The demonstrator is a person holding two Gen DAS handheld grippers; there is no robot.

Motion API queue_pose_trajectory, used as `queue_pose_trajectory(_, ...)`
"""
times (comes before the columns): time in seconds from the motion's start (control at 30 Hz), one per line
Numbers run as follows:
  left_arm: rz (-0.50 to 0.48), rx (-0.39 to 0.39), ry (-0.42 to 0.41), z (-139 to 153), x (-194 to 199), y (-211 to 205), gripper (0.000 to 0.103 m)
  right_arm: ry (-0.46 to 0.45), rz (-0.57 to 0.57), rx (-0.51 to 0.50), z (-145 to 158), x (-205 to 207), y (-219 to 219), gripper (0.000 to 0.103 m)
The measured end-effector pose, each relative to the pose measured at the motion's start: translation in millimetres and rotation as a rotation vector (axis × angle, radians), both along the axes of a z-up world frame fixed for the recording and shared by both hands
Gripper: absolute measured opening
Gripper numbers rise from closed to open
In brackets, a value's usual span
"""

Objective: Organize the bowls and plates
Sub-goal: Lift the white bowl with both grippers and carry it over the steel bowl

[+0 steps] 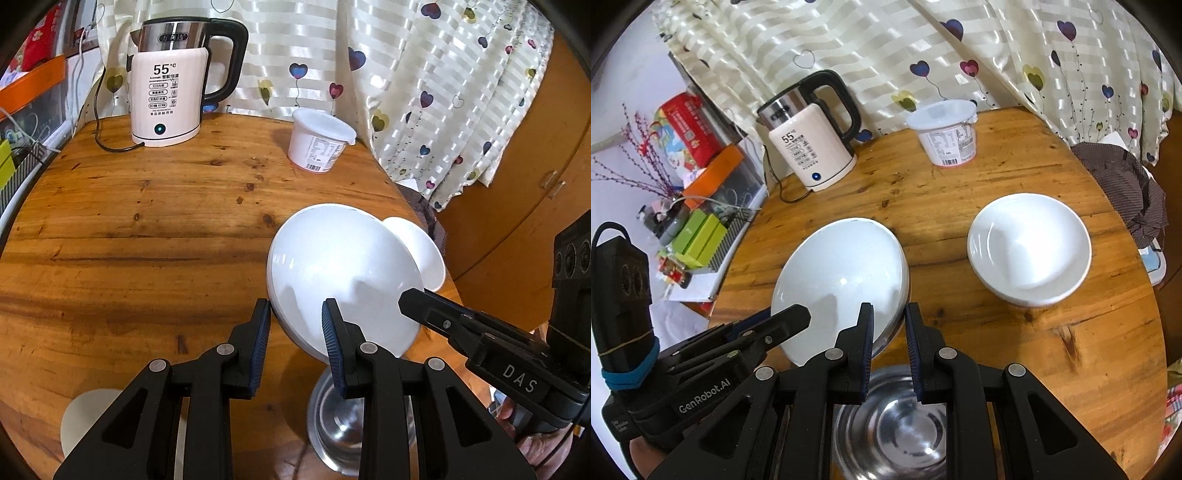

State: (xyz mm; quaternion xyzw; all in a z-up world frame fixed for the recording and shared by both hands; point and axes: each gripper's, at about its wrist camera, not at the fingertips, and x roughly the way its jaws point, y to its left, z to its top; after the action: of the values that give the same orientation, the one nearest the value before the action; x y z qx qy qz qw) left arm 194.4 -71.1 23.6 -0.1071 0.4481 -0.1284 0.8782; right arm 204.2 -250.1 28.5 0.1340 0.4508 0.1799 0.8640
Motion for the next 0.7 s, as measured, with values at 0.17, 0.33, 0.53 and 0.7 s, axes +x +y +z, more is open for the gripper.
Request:
queue_pose_trajectory(0.17,-0.006,0.001,-0.004,2.6,-14.4,-1.4,0.03,-0.007,-0.004,-0.005,4.3,-15.3,-1.0,0.017)
queue_pose_trajectory(0.33,-0.014,0.003,0.0,2.7,-28.3,-4.7,0.03,-0.008,-0.01,-0.008,6.5,-30.4,-2.7,0.017)
queue_pose_trajectory(0.53,-0.033,0.007,0.005,1.5,-47.8,-11.5,0.03,-0.012,-0.022,-0.01,8.0,-49.9,-8.5,0.017)
queue_pose_trajectory(0.7,-0.047,0.012,0.013,-1.0,-62.7,-19.3,0.03,-0.004,-0.033,-0.006,4.8,-66.1,-16.4,0.017)
